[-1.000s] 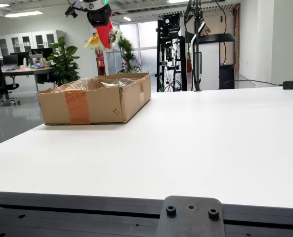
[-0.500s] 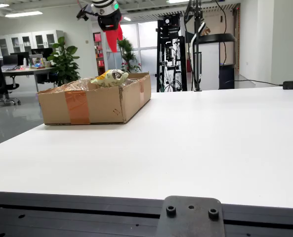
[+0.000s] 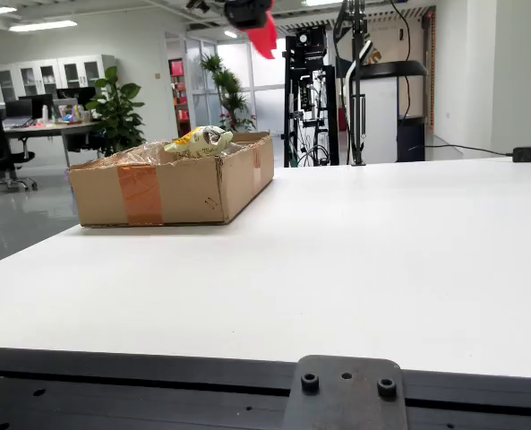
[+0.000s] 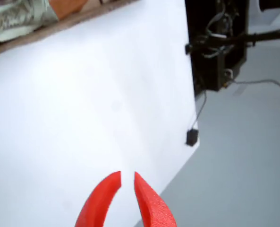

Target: Grasp a snack and put it in the bin.

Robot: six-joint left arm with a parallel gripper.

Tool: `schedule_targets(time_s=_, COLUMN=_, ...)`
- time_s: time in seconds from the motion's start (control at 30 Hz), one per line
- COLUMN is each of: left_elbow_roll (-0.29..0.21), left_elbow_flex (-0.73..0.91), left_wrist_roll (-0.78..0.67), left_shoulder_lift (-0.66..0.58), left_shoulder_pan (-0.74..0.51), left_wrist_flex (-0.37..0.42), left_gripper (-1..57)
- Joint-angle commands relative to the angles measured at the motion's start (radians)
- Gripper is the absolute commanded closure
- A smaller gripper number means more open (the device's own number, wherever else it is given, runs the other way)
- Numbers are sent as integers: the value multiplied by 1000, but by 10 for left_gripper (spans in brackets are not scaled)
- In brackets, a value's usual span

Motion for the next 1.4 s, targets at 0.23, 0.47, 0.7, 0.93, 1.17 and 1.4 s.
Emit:
schedule_targets(time_s=0.23, left_elbow_roll=-5, left_elbow_flex=58, left_wrist_roll=-4, left_shoulder_lift=-18, left_shoulder_pan=-181, left_wrist_flex=20, left_gripper=556)
schedule_targets(time_s=0.47, left_elbow_roll=-8, left_elbow_flex=246, left_wrist_roll=-41, left_shoulder_lift=-121, left_shoulder_pan=-297, left_wrist_flex=23, left_gripper=565)
schedule_targets(time_s=0.7, left_elbow_roll=-12, left_elbow_flex=503, left_wrist_roll=-79, left_shoulder_lift=-281, left_shoulder_pan=-378, left_wrist_flex=19, left_gripper=567)
schedule_targets(time_s=0.93, left_elbow_roll=-22, left_elbow_flex=824, left_wrist_roll=-126, left_shoulder_lift=-481, left_shoulder_pan=-422, left_wrist_flex=-3, left_gripper=567)
schedule_targets(time_s=1.17, left_elbow_roll=-51, left_elbow_flex=1116, left_wrist_roll=-151, left_shoulder_lift=-667, left_shoulder_pan=-468, left_wrist_flex=-101, left_gripper=567)
schedule_targets(time_s=1.4, left_elbow_roll=-101, left_elbow_flex=1397, left_wrist_roll=-163, left_shoulder_lift=-857, left_shoulder_pan=-490, left_wrist_flex=-223, left_gripper=567)
